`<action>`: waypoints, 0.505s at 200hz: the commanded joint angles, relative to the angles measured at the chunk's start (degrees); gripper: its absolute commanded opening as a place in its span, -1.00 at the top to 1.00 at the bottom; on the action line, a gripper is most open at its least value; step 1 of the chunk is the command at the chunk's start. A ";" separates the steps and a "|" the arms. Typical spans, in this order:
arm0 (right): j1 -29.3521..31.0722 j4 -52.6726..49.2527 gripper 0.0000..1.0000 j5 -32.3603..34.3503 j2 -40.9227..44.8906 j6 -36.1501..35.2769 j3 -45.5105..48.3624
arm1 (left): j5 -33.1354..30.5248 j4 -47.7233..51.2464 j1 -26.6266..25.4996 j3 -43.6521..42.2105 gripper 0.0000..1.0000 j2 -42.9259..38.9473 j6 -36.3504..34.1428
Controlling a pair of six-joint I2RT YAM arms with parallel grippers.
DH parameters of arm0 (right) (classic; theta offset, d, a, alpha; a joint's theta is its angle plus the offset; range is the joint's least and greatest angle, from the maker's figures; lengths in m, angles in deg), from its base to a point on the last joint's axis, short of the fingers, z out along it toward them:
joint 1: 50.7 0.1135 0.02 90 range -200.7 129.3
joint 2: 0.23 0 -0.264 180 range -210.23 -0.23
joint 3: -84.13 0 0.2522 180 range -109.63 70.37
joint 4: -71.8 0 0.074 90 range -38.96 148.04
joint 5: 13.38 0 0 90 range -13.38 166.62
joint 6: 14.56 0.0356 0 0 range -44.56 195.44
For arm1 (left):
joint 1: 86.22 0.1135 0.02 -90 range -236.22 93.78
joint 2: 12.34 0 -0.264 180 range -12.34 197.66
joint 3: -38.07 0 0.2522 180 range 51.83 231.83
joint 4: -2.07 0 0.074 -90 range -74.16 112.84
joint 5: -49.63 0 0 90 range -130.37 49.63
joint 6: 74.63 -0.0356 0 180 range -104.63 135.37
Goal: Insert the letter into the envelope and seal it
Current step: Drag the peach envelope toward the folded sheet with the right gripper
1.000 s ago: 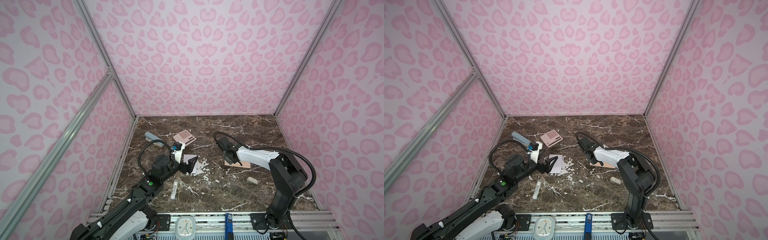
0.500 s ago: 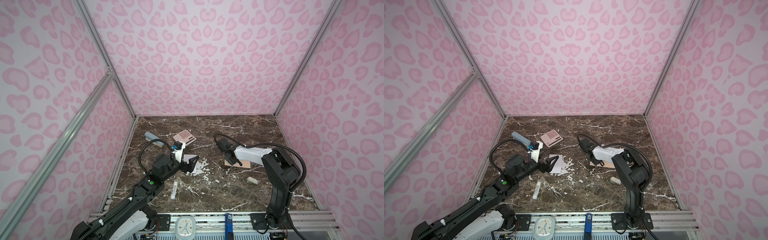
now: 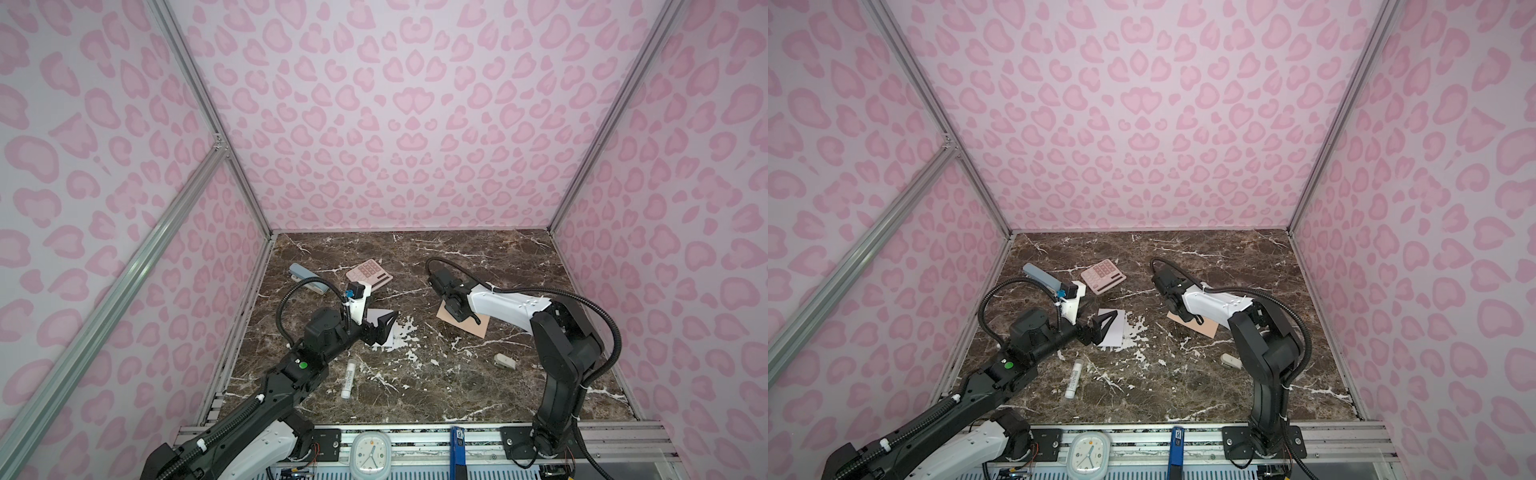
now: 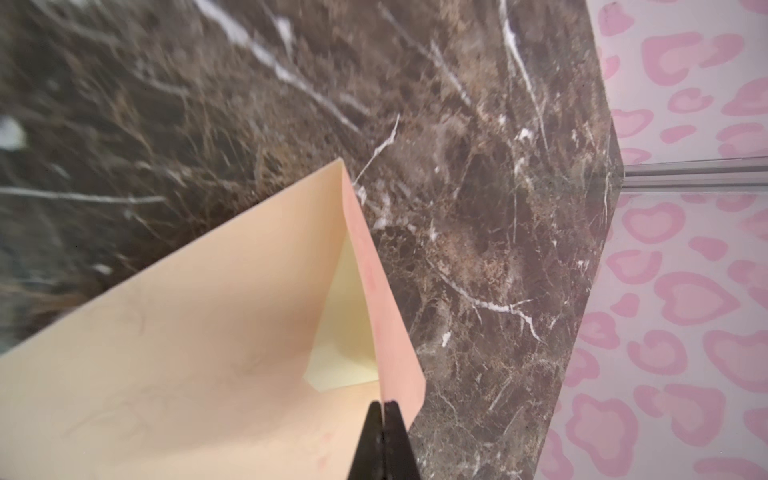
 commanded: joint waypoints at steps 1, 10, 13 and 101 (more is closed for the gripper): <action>0.09 -5.51 1.00 -3.99 1.28 6.20 -2.79 | 0.24 -1.08 -0.02 0.55 -0.83 -0.21 -0.80; 0.07 -7.04 1.00 -5.54 1.76 8.58 -4.30 | 0.18 -1.07 -0.02 0.54 -0.83 -0.22 -0.83; 0.03 -7.67 1.00 -6.22 1.84 9.31 -4.64 | 0.23 -1.07 -0.02 0.53 -0.83 -0.21 -0.83; -2.79 -14.57 1.00 -32.64 1.43 22.10 -10.76 | 0.89 -2.69 -0.02 0.68 -0.82 2.60 0.11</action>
